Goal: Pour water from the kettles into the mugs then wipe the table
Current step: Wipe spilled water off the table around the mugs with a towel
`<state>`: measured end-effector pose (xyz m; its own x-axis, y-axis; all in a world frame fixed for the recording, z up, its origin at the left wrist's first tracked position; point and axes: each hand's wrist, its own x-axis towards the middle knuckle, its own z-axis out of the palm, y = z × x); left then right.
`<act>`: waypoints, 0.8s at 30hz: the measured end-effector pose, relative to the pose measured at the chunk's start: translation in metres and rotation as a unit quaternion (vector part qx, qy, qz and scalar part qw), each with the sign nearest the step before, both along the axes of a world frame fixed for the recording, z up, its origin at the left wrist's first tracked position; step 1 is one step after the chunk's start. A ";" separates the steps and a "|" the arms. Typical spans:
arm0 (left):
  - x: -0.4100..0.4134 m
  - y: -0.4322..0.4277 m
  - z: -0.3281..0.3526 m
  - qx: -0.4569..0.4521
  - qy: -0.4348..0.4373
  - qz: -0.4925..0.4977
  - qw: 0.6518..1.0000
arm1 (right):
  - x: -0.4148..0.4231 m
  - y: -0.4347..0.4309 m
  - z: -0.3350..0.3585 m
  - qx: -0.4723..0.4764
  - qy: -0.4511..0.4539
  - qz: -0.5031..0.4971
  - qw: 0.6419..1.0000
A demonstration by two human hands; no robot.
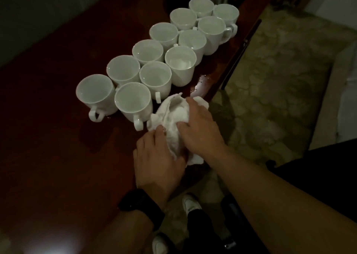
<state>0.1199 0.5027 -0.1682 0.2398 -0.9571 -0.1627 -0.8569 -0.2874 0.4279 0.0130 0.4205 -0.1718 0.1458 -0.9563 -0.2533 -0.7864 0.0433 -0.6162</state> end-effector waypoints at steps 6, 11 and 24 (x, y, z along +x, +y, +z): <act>0.005 -0.026 0.002 -0.096 -0.006 -0.154 0.983 | -0.001 -0.006 -0.007 -0.012 0.026 0.060 0.998; -0.001 -0.033 -0.016 -0.057 0.083 -0.166 0.981 | -0.009 -0.014 -0.018 -0.056 0.052 0.077 0.994; -0.047 -0.076 -0.020 -0.058 0.120 -0.077 0.988 | -0.039 -0.078 -0.028 -0.026 0.061 0.123 0.990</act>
<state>0.0730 0.4265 -0.1886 0.0585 -0.9947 -0.0848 -0.7566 -0.0996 0.6462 -0.0263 0.3429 -0.2000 0.3478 -0.9076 -0.2351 -0.8383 -0.1887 -0.5115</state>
